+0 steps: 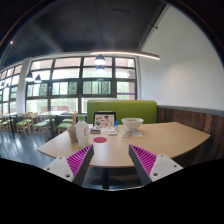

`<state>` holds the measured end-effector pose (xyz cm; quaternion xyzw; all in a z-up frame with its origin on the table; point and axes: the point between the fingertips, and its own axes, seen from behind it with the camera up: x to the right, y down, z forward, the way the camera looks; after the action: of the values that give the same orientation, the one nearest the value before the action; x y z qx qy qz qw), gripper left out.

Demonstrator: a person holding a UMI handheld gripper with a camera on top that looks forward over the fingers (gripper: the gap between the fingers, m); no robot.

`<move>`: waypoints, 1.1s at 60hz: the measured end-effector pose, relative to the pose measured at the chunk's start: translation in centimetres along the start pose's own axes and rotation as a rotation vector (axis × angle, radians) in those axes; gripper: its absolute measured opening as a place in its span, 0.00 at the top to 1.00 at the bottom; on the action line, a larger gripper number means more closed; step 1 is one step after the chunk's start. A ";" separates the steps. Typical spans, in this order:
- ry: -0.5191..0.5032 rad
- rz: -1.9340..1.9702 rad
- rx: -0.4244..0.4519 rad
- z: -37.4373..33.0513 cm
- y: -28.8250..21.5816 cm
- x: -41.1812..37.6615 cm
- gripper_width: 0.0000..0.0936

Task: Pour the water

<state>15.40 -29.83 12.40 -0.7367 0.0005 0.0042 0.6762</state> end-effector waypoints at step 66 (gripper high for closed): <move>0.029 -0.042 0.035 23.1 2.7 -12.5 0.54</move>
<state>2.80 -7.08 7.84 -0.7247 -0.0050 -0.0207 0.6888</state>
